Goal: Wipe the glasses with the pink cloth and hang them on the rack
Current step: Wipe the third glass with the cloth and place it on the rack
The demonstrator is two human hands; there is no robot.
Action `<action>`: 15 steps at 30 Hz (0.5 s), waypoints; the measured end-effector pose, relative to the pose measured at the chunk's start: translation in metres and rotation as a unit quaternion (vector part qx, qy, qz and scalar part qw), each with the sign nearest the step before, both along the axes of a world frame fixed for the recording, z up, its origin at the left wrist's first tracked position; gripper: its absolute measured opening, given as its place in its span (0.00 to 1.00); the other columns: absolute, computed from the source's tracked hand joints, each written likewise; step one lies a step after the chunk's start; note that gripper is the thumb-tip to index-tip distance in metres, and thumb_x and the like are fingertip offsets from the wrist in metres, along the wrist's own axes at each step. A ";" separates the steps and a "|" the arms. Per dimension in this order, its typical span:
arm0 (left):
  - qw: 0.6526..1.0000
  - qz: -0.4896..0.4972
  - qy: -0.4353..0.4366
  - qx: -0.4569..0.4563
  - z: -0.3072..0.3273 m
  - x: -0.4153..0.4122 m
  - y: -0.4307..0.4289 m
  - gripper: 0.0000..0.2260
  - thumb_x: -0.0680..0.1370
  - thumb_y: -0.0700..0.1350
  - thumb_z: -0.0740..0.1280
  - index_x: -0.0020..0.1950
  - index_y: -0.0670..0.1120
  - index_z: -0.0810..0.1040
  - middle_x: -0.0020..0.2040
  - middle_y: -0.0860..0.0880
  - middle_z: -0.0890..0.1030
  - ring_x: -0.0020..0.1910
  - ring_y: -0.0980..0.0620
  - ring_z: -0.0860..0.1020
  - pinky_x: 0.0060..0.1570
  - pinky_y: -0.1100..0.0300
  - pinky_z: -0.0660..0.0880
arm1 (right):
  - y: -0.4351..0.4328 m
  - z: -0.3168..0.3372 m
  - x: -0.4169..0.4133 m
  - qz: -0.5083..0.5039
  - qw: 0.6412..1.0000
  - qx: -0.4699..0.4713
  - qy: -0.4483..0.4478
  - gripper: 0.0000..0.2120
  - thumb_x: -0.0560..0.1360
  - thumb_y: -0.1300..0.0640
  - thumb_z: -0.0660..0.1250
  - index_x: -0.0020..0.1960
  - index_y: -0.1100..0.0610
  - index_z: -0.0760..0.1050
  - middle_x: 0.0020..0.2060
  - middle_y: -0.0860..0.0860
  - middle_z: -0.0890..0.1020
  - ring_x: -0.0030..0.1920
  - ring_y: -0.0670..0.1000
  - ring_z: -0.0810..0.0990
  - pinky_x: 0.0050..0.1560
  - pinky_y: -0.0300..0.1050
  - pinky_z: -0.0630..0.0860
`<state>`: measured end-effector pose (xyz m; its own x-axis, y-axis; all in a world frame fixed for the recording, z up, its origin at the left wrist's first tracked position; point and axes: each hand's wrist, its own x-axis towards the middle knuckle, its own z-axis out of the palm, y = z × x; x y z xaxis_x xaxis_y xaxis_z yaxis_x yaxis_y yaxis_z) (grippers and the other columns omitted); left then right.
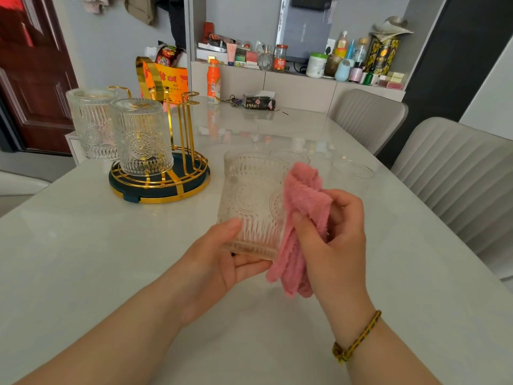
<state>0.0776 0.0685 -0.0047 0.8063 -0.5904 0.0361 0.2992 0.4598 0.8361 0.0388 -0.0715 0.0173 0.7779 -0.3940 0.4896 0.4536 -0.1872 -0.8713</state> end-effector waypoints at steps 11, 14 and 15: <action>0.999 0.023 -0.004 0.036 0.000 0.006 0.003 0.20 0.59 0.49 0.71 0.48 0.43 0.79 0.43 0.43 0.84 0.40 0.49 0.83 0.38 0.60 0.80 | 0.016 0.002 -0.012 0.089 0.990 -0.104 -0.024 0.25 0.60 0.54 0.67 0.49 0.29 0.65 0.49 0.30 0.76 0.47 0.35 0.78 0.41 0.26 0.72; 0.997 -0.011 -0.027 0.071 -0.004 -0.001 -0.002 0.27 0.60 0.54 0.67 0.57 0.44 0.75 0.49 0.43 0.84 0.46 0.47 0.83 0.46 0.56 0.80 | 0.006 0.008 -0.011 0.013 0.997 -0.053 -0.059 0.21 0.64 0.63 0.69 0.48 0.42 0.67 0.43 0.35 0.80 0.41 0.34 0.78 0.37 0.25 0.72; 0.997 -0.016 -0.025 0.066 -0.004 -0.003 -0.003 0.28 0.60 0.55 0.67 0.58 0.45 0.75 0.51 0.43 0.83 0.49 0.46 0.82 0.49 0.55 0.80 | 0.002 0.009 -0.009 -0.011 0.998 -0.024 -0.057 0.20 0.66 0.66 0.69 0.47 0.44 0.67 0.42 0.39 0.80 0.39 0.34 0.78 0.37 0.25 0.72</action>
<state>0.0750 0.0658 -0.0088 0.7857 -0.6185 -0.0045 0.2694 0.3356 0.9026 0.0297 -0.0692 0.0261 0.7078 -0.3839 0.5930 0.5448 -0.2377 -0.8042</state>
